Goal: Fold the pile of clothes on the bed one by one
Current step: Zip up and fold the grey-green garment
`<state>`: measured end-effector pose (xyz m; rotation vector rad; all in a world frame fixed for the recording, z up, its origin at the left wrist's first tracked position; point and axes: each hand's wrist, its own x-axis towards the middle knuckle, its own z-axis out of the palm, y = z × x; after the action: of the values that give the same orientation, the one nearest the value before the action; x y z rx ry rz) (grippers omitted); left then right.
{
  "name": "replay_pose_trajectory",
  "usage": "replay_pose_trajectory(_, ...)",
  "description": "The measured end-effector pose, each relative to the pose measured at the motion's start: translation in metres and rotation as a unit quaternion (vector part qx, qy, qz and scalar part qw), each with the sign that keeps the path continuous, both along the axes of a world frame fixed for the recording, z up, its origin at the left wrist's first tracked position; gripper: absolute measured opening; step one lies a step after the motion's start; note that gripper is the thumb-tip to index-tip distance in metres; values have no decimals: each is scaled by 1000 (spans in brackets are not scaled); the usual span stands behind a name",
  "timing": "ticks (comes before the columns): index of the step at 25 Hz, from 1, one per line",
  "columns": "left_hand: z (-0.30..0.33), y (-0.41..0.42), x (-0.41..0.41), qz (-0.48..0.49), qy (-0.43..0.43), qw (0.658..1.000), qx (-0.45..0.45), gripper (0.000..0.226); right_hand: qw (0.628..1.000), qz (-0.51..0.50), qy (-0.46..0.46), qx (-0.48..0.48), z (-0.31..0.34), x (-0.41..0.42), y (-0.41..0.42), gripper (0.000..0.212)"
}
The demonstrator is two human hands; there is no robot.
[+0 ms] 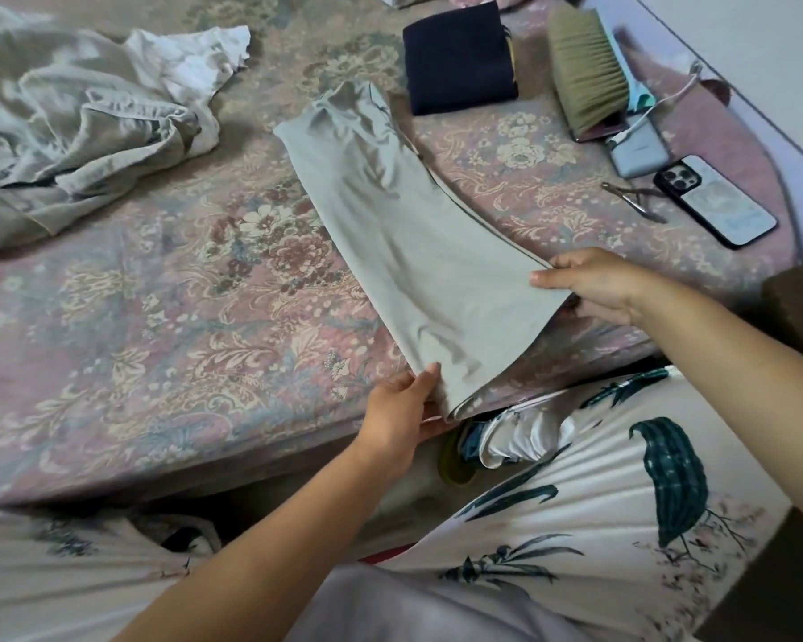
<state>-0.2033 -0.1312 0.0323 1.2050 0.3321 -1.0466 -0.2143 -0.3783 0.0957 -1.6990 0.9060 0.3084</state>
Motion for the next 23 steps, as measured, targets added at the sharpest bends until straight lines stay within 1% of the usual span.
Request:
replay_pose_trajectory(2,-1,6,-8,-28,14,999,-9,12,1000,-20,-7,17,0,-5,-2,8)
replay_pose_trajectory(4,-2,9,-14,-49,31,997,-47,8,999,-33,-15,28,-4,-8,-5,8)
replay_pose_trajectory(6,-2,13,-13,-71,55,992,-92,17,999,-36,-15,15,-8,-11,-6,9)
replay_pose_trajectory(7,-4,15,-11,-91,55,989,-100,20,999,-35,-13,0,-9,-12,-6,10)
replay_pose_trajectory(8,-8,18,-10,-117,42,988,-88,20,999,-29,-12,-22,-10,-13,-6,11)
replay_pose_trajectory(10,-20,22,-8,-201,-23,979,0,14,994,14,3,-110,-14,-15,-7,11)
replay_pose_trajectory(11,-26,24,-5,-252,-64,964,60,13,986,42,10,-164,-16,-15,-9,12)
replay_pose_trajectory(12,-31,25,-3,-284,-95,947,114,16,976,69,16,-207,-18,-15,-10,16)
replay_pose_trajectory(13,-35,24,0,-276,-98,946,140,19,967,90,21,-236,-18,-14,-10,21)
replay_pose_trajectory(14,-36,21,1,-236,-84,958,137,21,962,106,26,-251,-18,-14,-10,27)
replay_pose_trajectory(16,-33,10,4,-127,-17,988,84,22,955,125,41,-266,-14,-13,-10,37)
replay_pose_trajectory(17,-30,2,2,-92,15,994,61,21,951,137,50,-275,-14,-12,-12,40)
replay_pose_trajectory(18,-29,-4,-1,-79,34,995,55,18,942,155,62,-293,-14,-11,-13,43)
replay_pose_trajectory(19,-28,-7,-5,-89,34,993,67,14,928,179,80,-318,-14,-10,-14,44)
replay_pose_trajectory(20,-27,-7,-7,-117,16,988,97,13,909,207,106,-345,-16,-9,-15,44)
replay_pose_trajectory(21,-24,-3,-6,-161,-14,978,129,14,885,237,142,-374,-17,-7,-15,42)
replay_pose_trajectory(22,-19,5,-3,-218,-49,963,153,17,852,270,187,-407,-14,-6,-12,36)
replay_pose_trajectory(23,-12,14,4,-278,-91,941,170,21,809,302,239,-444,-11,-4,-8,26)
